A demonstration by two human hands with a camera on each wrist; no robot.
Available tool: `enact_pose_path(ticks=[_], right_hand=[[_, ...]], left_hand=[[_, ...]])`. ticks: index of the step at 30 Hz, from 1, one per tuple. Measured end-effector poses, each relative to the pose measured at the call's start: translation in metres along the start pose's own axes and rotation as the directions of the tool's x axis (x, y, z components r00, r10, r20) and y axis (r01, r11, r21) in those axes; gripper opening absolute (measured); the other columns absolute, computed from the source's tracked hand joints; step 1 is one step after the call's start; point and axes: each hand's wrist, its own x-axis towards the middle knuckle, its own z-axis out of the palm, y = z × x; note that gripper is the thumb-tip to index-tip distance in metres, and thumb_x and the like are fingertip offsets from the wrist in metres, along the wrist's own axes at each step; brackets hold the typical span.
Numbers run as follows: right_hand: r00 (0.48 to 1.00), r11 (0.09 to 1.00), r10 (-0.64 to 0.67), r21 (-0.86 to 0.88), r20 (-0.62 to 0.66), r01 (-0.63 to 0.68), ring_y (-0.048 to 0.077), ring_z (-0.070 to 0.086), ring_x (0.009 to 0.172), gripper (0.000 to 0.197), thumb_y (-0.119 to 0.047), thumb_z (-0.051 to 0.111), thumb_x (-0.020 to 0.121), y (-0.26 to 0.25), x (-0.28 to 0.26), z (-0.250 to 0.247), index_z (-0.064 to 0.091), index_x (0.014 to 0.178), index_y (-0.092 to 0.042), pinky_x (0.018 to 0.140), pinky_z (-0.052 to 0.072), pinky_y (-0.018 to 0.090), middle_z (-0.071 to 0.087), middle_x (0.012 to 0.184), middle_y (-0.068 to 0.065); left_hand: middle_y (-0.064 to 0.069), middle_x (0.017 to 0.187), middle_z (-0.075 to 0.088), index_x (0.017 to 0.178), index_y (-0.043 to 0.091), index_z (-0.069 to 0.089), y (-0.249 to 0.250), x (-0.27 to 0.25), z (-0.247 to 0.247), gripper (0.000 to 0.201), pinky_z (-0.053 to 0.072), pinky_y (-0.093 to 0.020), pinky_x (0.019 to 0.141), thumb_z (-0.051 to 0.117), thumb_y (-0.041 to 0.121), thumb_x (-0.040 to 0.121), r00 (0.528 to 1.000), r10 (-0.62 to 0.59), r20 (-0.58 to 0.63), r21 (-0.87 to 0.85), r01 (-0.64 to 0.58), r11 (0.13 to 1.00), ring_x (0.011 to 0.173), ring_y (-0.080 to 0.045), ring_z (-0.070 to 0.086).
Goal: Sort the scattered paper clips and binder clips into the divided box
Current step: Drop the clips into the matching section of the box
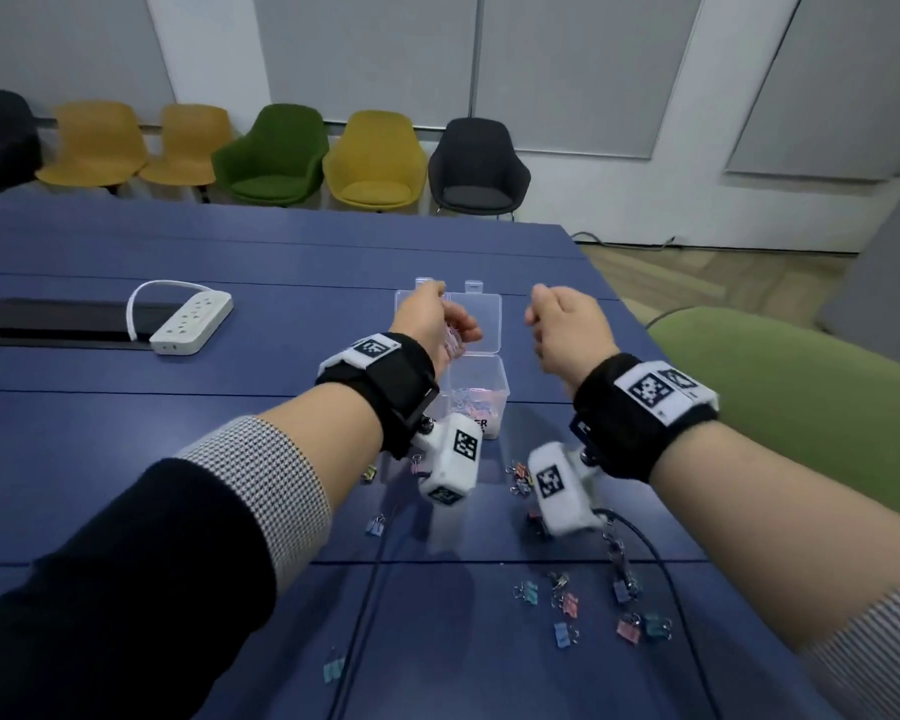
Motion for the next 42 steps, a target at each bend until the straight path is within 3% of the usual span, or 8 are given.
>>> enact_pose_path(ticks=[5,9,17,24,28,33,38,42], right_hand=[[0.997,0.989,0.036,0.143,-0.075,-0.025,0.018,0.039,0.051,0.034,-0.035,0.038,0.088,0.0,0.025,0.033,0.046,0.057,-0.021,0.06,0.035,0.033,0.042,0.053,-0.003],[0.99,0.971,0.075,0.219,0.116,-0.1,0.02,0.043,0.047,0.038,-0.025,0.035,0.098,0.004,0.023,0.051,0.048,0.064,-0.014,0.051,0.034,0.027,0.044,0.053,0.004],[0.968,0.919,0.144,0.336,0.207,-0.209,0.018,0.058,0.067,0.039,-0.031,0.031,0.101,-0.003,-0.006,0.019,0.052,0.073,-0.013,0.062,0.038,0.029,0.059,0.071,0.008],[0.954,0.955,0.036,-0.291,0.297,0.055,0.017,0.054,0.058,0.013,-0.016,0.052,0.091,0.011,-0.047,-0.043,0.053,0.079,-0.012,0.049,0.044,0.026,0.058,0.073,0.005],[0.782,0.742,0.363,-0.665,0.507,0.086,0.02,0.06,0.064,0.023,-0.029,0.068,0.084,0.024,-0.083,-0.079,0.057,0.094,-0.011,0.053,0.054,0.032,0.064,0.089,0.013],[0.578,0.566,0.666,-0.824,0.471,0.019,0.022,0.062,0.059,0.067,-0.042,0.087,0.056,0.041,-0.13,-0.103,0.046,0.106,-0.026,0.046,0.051,0.025,0.062,0.097,0.018],[0.599,0.641,0.622,-0.767,0.504,-0.02,0.025,0.059,0.045,0.069,-0.032,0.088,0.053,0.054,-0.15,-0.087,0.037,0.099,-0.025,0.043,0.049,0.03,0.065,0.075,0.018],[0.683,0.676,0.493,-0.731,0.539,0.089,0.013,0.055,0.034,0.045,-0.018,0.079,0.071,0.043,-0.159,-0.054,0.04,0.094,-0.019,0.045,0.049,0.027,0.062,0.065,0.003]], left_hand=[[-0.016,0.098,0.064,0.092,-0.001,0.062,-0.007,0.001,-0.006,0.069,0.041,-0.029,0.075,0.021,0.054,0.098,0.988,-0.087,0.127,0.096,0.075,0.993,0.091,-0.024,0.058],[-0.017,0.115,0.064,0.113,-0.003,0.061,-0.002,-0.008,-0.026,0.074,0.037,-0.035,0.101,0.019,0.056,0.098,0.992,-0.032,0.126,0.098,0.019,0.995,0.11,-0.024,0.057],[0.0,0.084,0.064,0.075,0.017,0.061,0.009,-0.046,-0.096,0.035,0.042,-0.029,0.07,0.039,0.029,0.099,0.974,0.228,0.008,0.402,-0.212,0.891,0.08,-0.015,0.056],[0.002,0.074,0.053,0.089,0.014,0.06,-0.009,-0.065,-0.166,0.006,0.033,-0.021,0.05,0.055,0.012,0.09,0.997,0.045,-0.062,0.887,0.034,0.461,0.065,-0.015,0.045],[0.0,0.075,0.049,0.098,0.02,0.062,-0.014,-0.08,-0.178,0.014,0.032,-0.021,0.053,0.061,0.03,0.089,0.987,-0.152,-0.057,0.937,0.105,0.333,0.066,-0.017,0.042],[0.002,0.097,0.056,0.117,0.02,0.057,-0.017,-0.114,-0.172,0.06,0.042,-0.023,0.064,0.077,0.05,0.069,0.946,-0.311,0.089,0.967,-0.007,0.256,0.079,-0.013,0.051],[0.012,0.114,0.048,0.131,0.031,0.044,-0.021,-0.141,-0.162,0.086,0.042,-0.014,0.073,0.086,0.049,0.057,0.901,-0.39,0.19,0.977,-0.211,-0.011,0.084,-0.003,0.053],[0.006,0.126,0.041,0.136,0.033,0.035,-0.036,-0.152,-0.151,0.098,0.048,-0.031,0.094,0.088,0.045,0.055,0.902,-0.379,0.205,0.949,-0.278,-0.148,0.106,-0.015,0.053]])
